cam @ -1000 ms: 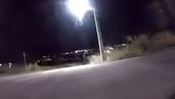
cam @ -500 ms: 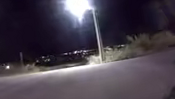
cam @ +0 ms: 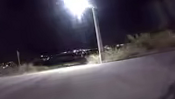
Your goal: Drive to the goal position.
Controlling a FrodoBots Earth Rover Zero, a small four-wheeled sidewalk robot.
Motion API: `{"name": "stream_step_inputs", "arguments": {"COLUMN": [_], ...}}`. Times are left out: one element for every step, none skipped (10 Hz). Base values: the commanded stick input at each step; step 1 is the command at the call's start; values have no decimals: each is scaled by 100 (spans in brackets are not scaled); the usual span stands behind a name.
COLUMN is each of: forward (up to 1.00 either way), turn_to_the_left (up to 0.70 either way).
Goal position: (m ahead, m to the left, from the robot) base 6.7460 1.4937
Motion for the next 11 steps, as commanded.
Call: {"name": "stream_step_inputs", "arguments": {"forward": [70, 70, 70, 70, 70, 70, 70, 70, 70, 70, 70], "turn_to_the_left": [0, 0, 0, 0, 0, 0, 0, 0, 0, 0, 0]}}
